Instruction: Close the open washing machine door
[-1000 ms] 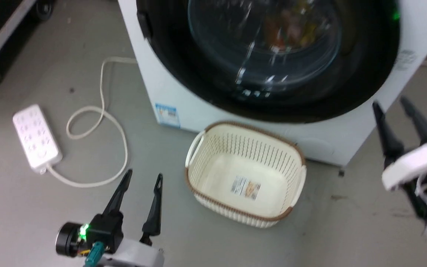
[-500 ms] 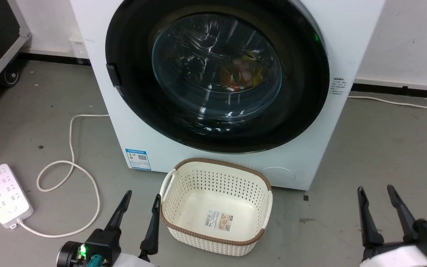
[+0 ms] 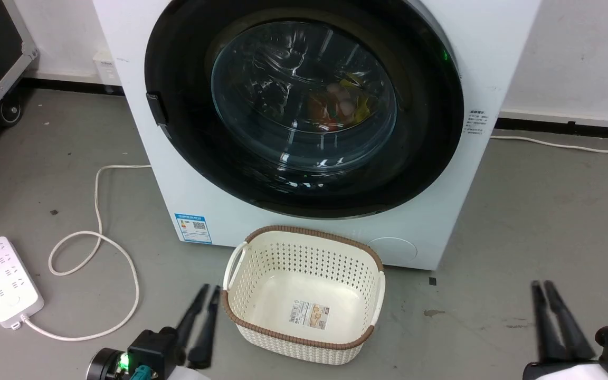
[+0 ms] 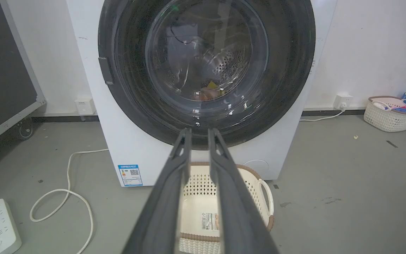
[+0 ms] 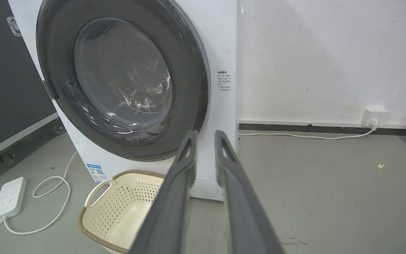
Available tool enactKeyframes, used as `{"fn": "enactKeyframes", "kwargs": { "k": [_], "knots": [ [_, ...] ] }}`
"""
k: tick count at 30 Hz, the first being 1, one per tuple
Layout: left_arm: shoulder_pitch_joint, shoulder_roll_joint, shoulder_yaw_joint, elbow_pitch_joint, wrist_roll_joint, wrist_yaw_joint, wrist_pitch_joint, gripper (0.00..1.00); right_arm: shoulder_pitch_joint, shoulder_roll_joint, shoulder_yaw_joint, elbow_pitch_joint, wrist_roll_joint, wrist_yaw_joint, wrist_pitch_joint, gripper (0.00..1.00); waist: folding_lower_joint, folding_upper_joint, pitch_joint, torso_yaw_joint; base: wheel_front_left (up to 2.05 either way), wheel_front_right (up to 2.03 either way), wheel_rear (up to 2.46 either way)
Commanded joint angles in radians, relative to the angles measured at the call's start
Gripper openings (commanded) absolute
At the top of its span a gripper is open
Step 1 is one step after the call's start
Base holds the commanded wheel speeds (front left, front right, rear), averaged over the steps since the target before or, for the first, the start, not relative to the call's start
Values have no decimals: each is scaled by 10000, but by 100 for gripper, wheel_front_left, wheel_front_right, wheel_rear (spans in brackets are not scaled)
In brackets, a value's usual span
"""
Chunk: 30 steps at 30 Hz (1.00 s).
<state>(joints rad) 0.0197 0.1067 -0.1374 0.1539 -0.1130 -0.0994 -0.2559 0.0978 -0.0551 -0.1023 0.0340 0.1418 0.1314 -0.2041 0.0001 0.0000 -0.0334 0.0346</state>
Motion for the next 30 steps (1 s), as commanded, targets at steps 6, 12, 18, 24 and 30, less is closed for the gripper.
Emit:
{"fn": "enactKeyframes", "kwargs": {
  "k": [6,12,18,24,30],
  "knots": [
    [-9,-25,59,-68,50,44,114,0,-44,2,42,-15,-63,0,91,0,0,0,15,-15,0,0,0],
    [-18,-52,125,-142,105,92,237,0,-91,4,91,-31,-131,-1,189,0,0,0,31,-32,0,0,0],
    [-28,-79,191,-216,159,139,359,0,-137,7,140,-48,-199,-1,286,0,0,0,47,-48,0,0,0],
    [-37,-106,257,-290,213,187,482,0,-184,9,189,-64,-267,-1,384,0,0,0,63,-65,0,0,0],
    [-47,-133,323,-364,267,235,605,0,-231,11,239,-80,-335,-2,482,0,0,0,79,-82,0,0,0]
  ]
}}
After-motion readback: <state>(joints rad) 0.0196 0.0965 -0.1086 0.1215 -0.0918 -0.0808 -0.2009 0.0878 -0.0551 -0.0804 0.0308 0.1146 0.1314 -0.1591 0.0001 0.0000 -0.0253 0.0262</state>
